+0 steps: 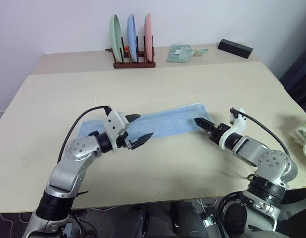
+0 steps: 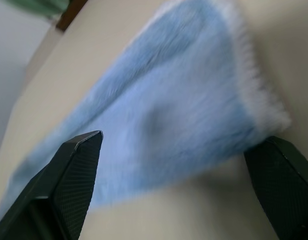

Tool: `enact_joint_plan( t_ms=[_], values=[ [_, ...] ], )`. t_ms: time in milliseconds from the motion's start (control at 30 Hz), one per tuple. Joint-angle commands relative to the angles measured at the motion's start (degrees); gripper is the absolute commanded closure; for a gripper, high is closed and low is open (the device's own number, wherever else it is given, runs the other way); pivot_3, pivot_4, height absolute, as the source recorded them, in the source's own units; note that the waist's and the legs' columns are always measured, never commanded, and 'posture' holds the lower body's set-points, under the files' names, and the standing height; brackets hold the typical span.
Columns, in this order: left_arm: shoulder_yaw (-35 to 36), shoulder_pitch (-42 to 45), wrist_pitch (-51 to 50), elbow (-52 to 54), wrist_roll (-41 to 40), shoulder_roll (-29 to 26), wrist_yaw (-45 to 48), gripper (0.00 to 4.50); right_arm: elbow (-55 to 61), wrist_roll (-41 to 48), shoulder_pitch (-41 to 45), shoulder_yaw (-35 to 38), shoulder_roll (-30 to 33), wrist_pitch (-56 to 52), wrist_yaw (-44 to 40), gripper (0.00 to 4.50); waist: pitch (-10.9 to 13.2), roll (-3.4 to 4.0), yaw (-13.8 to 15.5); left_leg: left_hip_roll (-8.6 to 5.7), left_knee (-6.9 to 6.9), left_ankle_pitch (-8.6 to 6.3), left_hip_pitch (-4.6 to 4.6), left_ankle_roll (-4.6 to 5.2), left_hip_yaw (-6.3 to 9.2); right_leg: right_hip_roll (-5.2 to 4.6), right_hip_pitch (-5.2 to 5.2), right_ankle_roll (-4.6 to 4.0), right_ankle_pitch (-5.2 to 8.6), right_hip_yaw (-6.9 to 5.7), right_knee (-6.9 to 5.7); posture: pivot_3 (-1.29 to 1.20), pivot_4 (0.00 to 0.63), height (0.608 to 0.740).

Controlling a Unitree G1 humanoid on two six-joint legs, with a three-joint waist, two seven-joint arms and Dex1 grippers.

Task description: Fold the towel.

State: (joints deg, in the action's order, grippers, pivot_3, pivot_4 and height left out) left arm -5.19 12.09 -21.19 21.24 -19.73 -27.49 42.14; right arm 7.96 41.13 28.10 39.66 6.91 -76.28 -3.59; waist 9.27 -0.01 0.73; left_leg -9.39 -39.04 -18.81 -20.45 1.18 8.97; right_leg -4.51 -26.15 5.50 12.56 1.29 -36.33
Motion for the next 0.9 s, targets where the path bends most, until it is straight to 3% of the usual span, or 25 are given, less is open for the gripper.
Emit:
enact_joint_plan(
  t_ms=[33,233,367,633,700,800,900],
  values=[
    [0.4,-0.6,-0.7,3.3,-1.7,0.7,-0.7,0.43,-3.2,-1.1,1.2,1.4,-1.2,3.4,4.0,1.43,0.0,0.00,0.0,0.00,0.00,0.00,0.00,0.00,0.00,0.00,0.00,0.00,0.00,0.00,0.00,0.00,0.150,0.740],
    [0.5,-1.8,-1.5,4.3,-1.5,1.4,-2.7,0.43,-3.8,0.8,2.5,2.3,-1.8,6.7,7.7,4.47,-0.1,0.05,-0.1,0.00,0.01,0.00,0.01,0.00,-0.03,0.01,-0.02,0.00,0.00,0.03,0.00,0.00,0.150,0.740],
    [1.3,-2.8,-0.2,3.0,0.2,3.8,-6.8,0.43,-1.5,2.5,2.4,4.4,0.7,8.5,9.5,4.47,-0.1,0.09,0.1,0.00,0.01,0.00,-0.02,0.01,-0.03,0.00,-0.03,0.00,0.00,0.03,0.01,0.00,0.150,0.740],
    [2.2,-2.8,-0.2,1.1,1.5,5.8,-10.8,0.43,3.1,0.7,-2.9,-1.2,18.8,11.1,-0.1,4.47,-0.2,0.17,-0.2,0.01,0.05,-0.01,-0.01,0.03,-0.08,0.00,-0.05,0.00,0.00,0.06,0.03,0.00,0.150,0.740],
    [2.9,-1.7,0.1,-0.4,1.8,5.3,-10.8,0.43,6.0,-1.3,-3.1,-7.7,25.6,15.1,-7.5,4.47,-0.2,0.26,-0.2,0.04,0.06,-0.01,0.00,0.03,-0.23,0.01,-0.11,0.00,0.00,0.13,-0.01,0.00,0.150,0.740],
    [3.4,-0.7,0.5,-1.3,2.0,4.7,-10.5,0.43,11.9,-7.9,-4.5,-23.6,34.3,24.2,-18.9,4.47,-0.2,0.34,-0.3,0.11,0.12,-0.02,0.02,0.04,-0.40,0.02,-0.18,0.01,0.00,0.19,-0.04,0.00,0.150,0.740],
    [3.6,-0.3,0.9,-1.7,2.2,4.5,-10.5,0.43,14.3,-15.2,-4.3,-36.7,38.1,32.8,-25.8,4.47,-0.3,0.16,-0.1,0.18,0.14,-0.03,0.03,0.04,-0.46,0.04,-0.16,0.02,0.00,0.14,0.02,0.00,0.150,0.740]
  ],
)
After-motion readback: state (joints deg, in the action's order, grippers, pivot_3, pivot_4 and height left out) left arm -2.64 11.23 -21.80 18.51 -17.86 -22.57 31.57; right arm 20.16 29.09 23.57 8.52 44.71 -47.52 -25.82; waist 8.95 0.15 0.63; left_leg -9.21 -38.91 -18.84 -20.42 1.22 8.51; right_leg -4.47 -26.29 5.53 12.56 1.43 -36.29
